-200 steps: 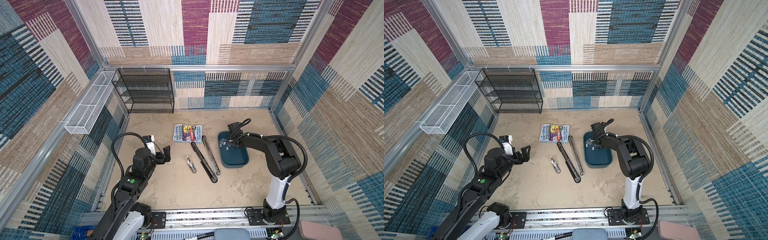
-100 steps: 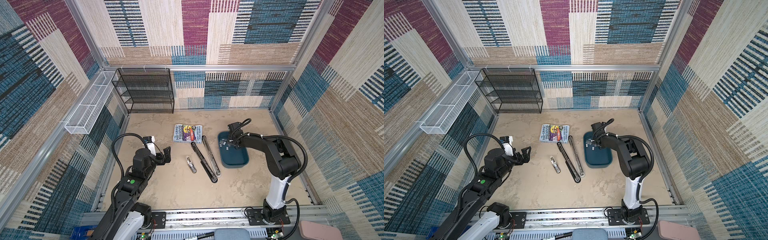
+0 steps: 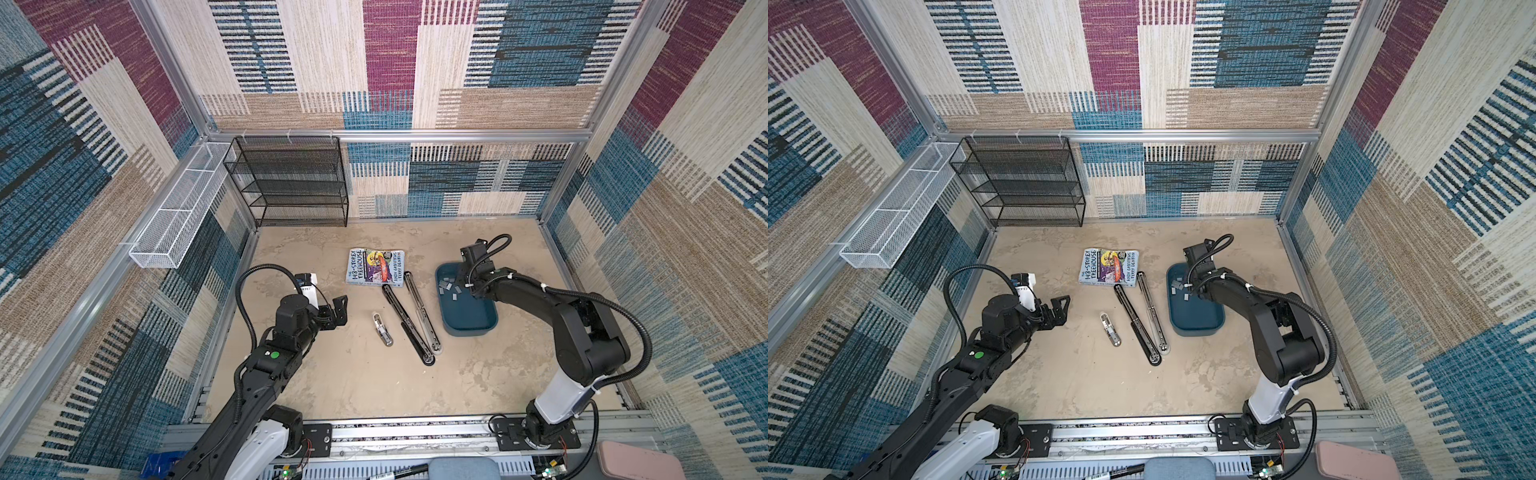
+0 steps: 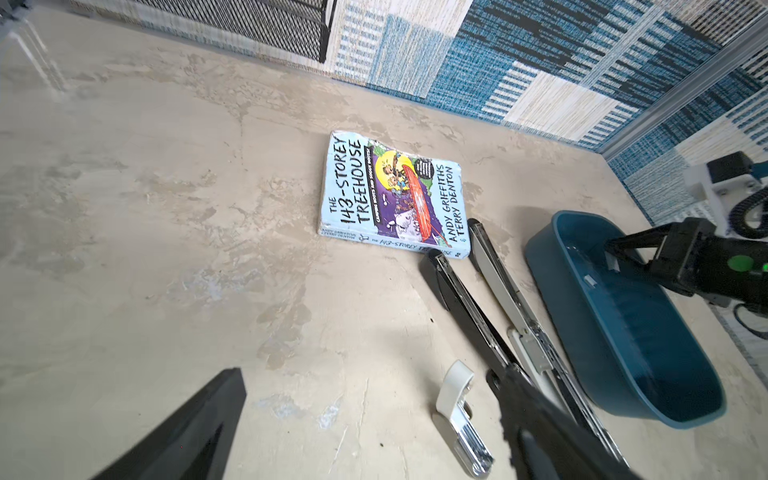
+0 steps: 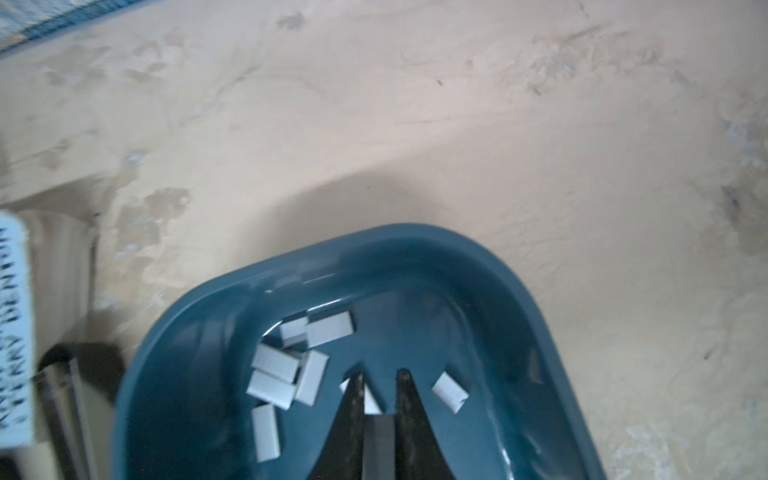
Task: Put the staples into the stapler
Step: 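Lift the staple strip with the right gripper toward the small stapler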
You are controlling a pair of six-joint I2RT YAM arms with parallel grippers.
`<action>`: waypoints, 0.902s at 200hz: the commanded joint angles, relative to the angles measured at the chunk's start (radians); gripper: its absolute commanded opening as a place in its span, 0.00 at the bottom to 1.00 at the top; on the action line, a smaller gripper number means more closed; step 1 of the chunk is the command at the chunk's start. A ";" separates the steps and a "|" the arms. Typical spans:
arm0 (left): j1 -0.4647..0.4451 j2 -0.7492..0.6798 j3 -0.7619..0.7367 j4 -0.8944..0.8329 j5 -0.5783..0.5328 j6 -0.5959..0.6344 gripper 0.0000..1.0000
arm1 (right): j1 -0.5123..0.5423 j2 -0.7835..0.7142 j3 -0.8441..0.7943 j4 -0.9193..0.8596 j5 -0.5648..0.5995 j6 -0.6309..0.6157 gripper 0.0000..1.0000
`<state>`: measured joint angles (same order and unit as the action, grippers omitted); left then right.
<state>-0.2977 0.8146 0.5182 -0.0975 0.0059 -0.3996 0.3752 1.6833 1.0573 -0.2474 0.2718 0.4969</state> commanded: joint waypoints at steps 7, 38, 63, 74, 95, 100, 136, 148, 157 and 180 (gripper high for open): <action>-0.001 -0.017 -0.067 0.085 -0.003 -0.101 0.99 | 0.087 -0.119 -0.058 0.086 0.026 0.018 0.10; -0.001 -0.064 -0.133 0.074 -0.016 -0.178 0.99 | 0.221 -0.273 -0.150 0.165 0.031 0.007 0.10; -0.001 -0.111 -0.148 -0.038 -0.091 -0.269 0.99 | 0.346 -0.367 -0.235 0.266 0.022 -0.007 0.09; 0.000 -0.141 -0.160 -0.068 -0.102 -0.275 0.99 | 0.402 -0.389 -0.267 0.306 0.019 -0.007 0.09; -0.001 -0.212 -0.206 -0.108 -0.108 -0.286 0.99 | 0.511 -0.397 -0.303 0.375 0.024 0.000 0.08; -0.001 -0.231 -0.217 -0.121 -0.107 -0.292 0.99 | 0.539 -0.392 -0.308 0.389 0.032 0.001 0.08; -0.001 -0.392 -0.279 -0.206 -0.059 -0.291 0.99 | 0.716 -0.322 -0.333 0.488 0.066 0.044 0.08; -0.001 -0.454 -0.286 -0.253 -0.050 -0.282 0.99 | 0.748 -0.292 -0.330 0.510 0.068 0.046 0.08; -0.001 -0.501 -0.290 -0.289 -0.034 -0.286 0.99 | 0.762 -0.273 -0.321 0.504 0.085 0.051 0.07; 0.000 -0.623 -0.284 -0.383 -0.017 -0.273 0.99 | 0.767 -0.260 -0.298 0.488 0.136 0.084 0.08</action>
<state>-0.2977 0.2848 0.2302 -0.3592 -0.0406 -0.6769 1.1374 1.4124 0.7315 0.1890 0.3279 0.5365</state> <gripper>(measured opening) 0.989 0.138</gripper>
